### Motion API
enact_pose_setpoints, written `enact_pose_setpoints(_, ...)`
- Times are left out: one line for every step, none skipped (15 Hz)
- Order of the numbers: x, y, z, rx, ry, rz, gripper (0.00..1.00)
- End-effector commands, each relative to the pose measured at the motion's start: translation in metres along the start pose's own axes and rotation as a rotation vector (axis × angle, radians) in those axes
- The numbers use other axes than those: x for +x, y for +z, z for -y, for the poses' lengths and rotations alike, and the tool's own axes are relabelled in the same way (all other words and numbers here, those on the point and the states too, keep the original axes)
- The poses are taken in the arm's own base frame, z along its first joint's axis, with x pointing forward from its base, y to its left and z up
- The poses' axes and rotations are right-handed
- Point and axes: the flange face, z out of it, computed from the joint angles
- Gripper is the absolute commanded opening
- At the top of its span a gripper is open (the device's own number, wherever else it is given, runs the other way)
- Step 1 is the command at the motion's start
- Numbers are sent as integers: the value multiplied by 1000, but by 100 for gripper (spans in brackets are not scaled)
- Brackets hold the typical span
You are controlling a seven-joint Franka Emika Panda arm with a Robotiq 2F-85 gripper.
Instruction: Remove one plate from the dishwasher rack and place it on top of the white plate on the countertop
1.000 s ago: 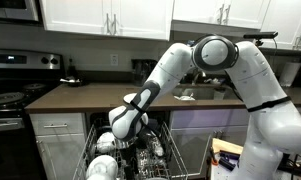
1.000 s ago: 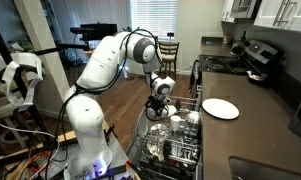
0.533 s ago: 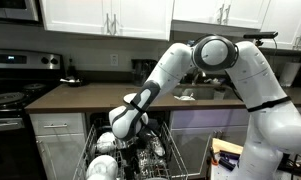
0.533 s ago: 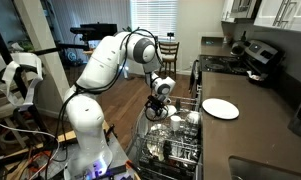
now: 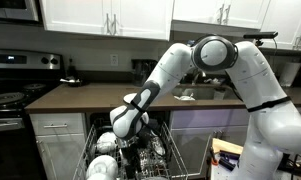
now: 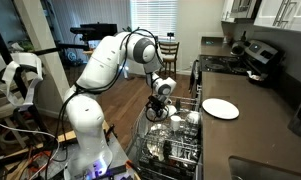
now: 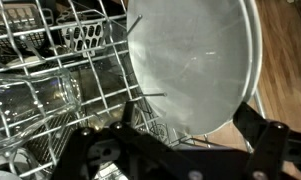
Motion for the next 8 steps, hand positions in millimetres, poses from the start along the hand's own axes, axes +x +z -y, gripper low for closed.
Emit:
enact_pose_setpoints(0, 4, 2, -10, 22, 28, 100)
enact_pose_setpoints(0, 4, 4, -10, 24, 31, 100)
enact_pose_setpoints(0, 5, 7, -11, 25, 33, 100)
enact_pose_setpoints(-1, 5, 10, -15, 29, 35, 100)
enact_pose_setpoints(-2, 6, 13, -19, 29, 34, 100)
enact_pose_setpoints(-3, 7, 14, -21, 30, 33, 100)
enact_pose_setpoints(-4, 8, 16, -22, 32, 32, 100)
enact_pose_setpoints(-5, 8, 16, -24, 36, 32, 100)
